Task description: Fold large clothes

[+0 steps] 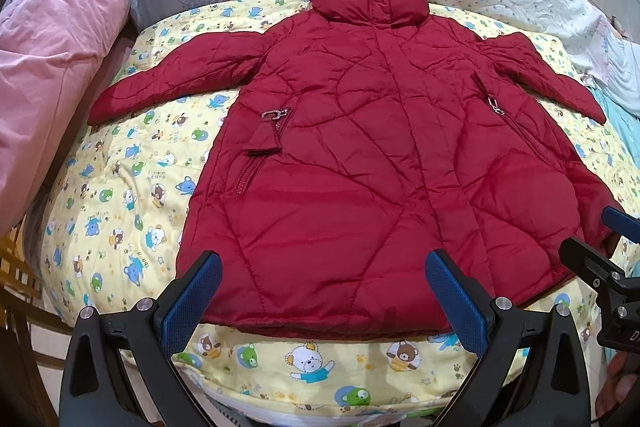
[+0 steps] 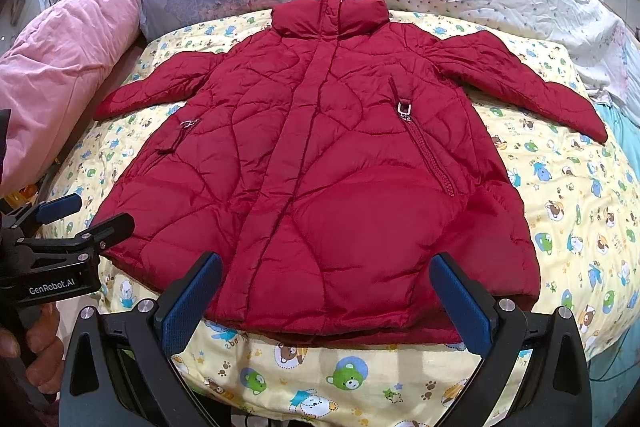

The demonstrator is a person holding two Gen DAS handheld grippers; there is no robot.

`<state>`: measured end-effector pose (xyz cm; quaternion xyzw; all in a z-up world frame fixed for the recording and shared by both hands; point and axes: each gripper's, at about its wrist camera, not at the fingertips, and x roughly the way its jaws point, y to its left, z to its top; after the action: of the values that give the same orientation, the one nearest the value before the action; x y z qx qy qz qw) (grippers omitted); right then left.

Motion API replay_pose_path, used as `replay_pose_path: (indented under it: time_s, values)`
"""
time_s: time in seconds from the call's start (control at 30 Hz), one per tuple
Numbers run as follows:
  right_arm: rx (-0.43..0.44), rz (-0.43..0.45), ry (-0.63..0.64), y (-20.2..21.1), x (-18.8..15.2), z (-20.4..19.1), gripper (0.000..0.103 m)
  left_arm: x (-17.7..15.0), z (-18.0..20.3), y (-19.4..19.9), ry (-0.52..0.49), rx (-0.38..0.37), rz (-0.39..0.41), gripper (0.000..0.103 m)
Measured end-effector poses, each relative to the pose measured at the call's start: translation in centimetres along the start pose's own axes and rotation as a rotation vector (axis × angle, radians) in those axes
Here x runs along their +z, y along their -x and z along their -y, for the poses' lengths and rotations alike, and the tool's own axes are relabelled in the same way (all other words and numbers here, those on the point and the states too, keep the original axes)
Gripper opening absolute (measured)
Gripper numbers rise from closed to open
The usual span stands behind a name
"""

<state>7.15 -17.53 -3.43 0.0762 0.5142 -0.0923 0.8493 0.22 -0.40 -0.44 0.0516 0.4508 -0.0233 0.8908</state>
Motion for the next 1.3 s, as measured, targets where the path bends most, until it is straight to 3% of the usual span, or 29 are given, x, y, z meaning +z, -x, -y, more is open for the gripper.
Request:
replay_pose_path:
  time_s: [0.4, 0.63, 0.83, 1.0, 1.3]
  values:
    - [-0.001, 0.015, 0.002, 0.4, 0.3, -0.3, 0.103, 0.1, 0.1, 0.1, -0.021, 0.026, 0.002, 0.102]
    - [0.004, 0.020, 0.000, 0.6, 0.5, -0.3, 0.103, 0.3, 0.5, 0.5, -0.027, 0.036, 0.067, 0.102]
    - [0.006, 0.011, -0.003, 0.5, 0.6, 0.0, 0.103, 0.3, 0.5, 0.5, -0.016, 0.023, 0.052, 0.102]
    - [-0.017, -0.004, 0.011, 0.4, 0.6, 0.1, 0.103, 0.6, 0.4, 0.1, -0.027, 0.027, -0.030, 0.103]
    - [-0.009, 0.063, -0.065, 0.9, 1.6, 2.9, 0.103, 1.6, -0.7, -0.9, 0.021, -0.023, -0.013, 0.102]
